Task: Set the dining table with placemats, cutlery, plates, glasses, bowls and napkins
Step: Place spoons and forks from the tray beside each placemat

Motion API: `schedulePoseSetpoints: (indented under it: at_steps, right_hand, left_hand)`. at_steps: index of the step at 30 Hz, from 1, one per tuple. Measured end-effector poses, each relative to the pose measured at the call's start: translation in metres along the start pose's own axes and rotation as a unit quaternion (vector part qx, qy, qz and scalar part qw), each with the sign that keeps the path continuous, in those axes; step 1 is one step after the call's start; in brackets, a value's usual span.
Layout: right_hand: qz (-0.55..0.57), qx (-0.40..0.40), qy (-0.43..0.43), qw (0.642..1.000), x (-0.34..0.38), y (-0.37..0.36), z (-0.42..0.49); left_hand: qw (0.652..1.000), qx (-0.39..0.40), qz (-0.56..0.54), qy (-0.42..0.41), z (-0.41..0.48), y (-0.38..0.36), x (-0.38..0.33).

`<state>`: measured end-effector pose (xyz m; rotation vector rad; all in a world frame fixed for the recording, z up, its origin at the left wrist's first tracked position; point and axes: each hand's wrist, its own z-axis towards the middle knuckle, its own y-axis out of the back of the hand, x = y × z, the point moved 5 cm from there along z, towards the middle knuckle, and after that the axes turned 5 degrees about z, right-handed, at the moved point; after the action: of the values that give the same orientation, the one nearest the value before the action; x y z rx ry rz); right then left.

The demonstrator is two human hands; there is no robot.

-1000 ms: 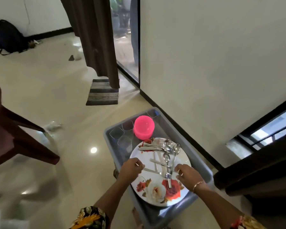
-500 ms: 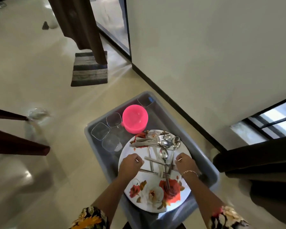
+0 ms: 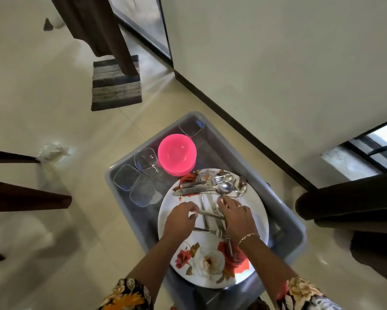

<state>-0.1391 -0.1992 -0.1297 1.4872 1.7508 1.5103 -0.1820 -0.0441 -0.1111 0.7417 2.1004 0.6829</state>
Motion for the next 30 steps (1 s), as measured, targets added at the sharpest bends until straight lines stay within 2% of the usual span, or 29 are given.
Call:
schedulePoseSetpoints:
  at_steps: [2, 6, 11, 13, 17, 23, 26, 28, 30]
  right_hand:
    - [0.007, 0.015, 0.016, 1.0, -0.006, -0.005, -0.012]
    - [0.003, -0.006, 0.011, 1.0, -0.014, -0.005, -0.027]
    - [0.012, -0.111, 0.037, 0.993, -0.005, 0.013, -0.002]
    - [0.012, -0.144, 0.055, 0.988, 0.002, 0.02, 0.014]
    - [0.007, -0.145, 0.058, 0.988, 0.004, 0.019, 0.032]
    - [0.043, -0.134, 0.047, 0.989, -0.003, 0.01, 0.028]
    - [0.053, -0.141, 0.049, 0.987, -0.003, 0.011, 0.028]
    - [0.053, -0.148, 0.049, 0.986, -0.001, 0.012, 0.03]
    - [0.051, -0.158, 0.036, 0.986, -0.002, 0.015, 0.033]
  left_hand:
    - [0.999, 0.006, 0.036, -0.02, 0.001, -0.004, -0.001]
    - [0.992, 0.0, 0.106, -0.064, 0.007, -0.008, -0.009]
    - [0.957, -0.041, 0.255, -0.133, 0.027, -0.002, -0.024]
    - [0.945, -0.015, 0.305, -0.119, 0.034, -0.006, -0.022]
    - [0.922, 0.058, 0.365, -0.116, 0.025, -0.023, -0.01]
    - [0.913, 0.098, 0.38, -0.108, -0.003, -0.032, 0.005]
    - [0.919, 0.016, 0.372, -0.129, -0.004, -0.026, 0.004]
    - [0.91, -0.016, 0.391, -0.141, 0.002, -0.027, 0.005]
    - [0.915, -0.04, 0.377, -0.138, 0.014, -0.025, 0.002]
